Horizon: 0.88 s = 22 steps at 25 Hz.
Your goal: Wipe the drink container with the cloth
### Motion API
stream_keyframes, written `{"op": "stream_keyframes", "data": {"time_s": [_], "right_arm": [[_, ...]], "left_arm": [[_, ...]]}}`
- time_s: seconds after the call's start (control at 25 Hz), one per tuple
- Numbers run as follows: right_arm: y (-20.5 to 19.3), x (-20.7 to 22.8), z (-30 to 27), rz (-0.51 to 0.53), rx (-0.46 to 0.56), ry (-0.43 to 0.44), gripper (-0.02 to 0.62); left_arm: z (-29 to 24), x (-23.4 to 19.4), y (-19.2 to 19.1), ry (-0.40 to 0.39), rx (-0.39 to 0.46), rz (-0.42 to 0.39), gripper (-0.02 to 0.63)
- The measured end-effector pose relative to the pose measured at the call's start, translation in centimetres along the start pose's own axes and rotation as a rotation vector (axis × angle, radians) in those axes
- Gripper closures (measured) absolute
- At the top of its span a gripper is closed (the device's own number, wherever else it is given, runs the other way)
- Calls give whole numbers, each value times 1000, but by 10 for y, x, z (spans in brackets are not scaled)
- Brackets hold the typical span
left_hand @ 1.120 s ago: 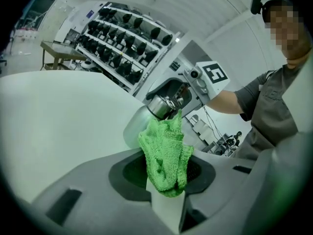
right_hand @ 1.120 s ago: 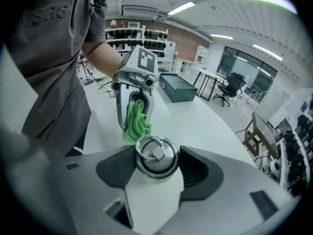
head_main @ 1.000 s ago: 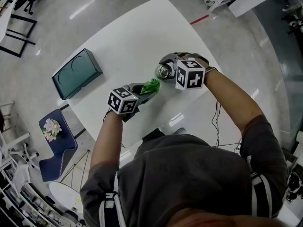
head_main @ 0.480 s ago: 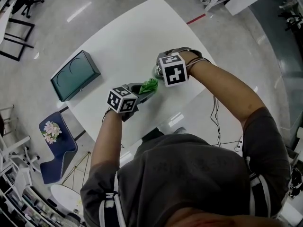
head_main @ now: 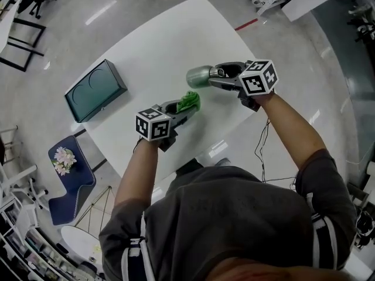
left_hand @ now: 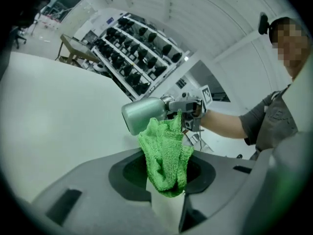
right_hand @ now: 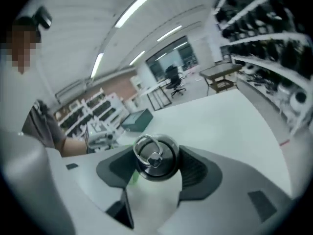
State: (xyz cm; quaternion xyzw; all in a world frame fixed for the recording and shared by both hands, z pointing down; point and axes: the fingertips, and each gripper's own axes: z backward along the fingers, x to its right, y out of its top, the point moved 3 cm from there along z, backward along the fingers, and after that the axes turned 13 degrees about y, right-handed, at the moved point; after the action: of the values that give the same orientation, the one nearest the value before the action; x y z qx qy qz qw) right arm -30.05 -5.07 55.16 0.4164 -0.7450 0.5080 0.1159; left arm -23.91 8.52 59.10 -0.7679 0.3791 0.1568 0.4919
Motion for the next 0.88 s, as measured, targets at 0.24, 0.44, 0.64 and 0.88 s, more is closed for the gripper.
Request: {"op": "stream_keyframes", "data": {"time_s": [0.24,0.44,0.64,0.88], "right_arm": [[18,-16,8,-201,389,162,345],[24,-30,9,-165,399,224,345],[20,-30,19,-153,403,241,345],[14,-31,27,-136,371,241,345]], "left_arm": [[-40,-2,7,-83,87,348,495],[-47,-1,31,-248,228,564,495],[-38,-14,36,-239,247,576,495],[-7,-42,40,-217,327,696,495]]}}
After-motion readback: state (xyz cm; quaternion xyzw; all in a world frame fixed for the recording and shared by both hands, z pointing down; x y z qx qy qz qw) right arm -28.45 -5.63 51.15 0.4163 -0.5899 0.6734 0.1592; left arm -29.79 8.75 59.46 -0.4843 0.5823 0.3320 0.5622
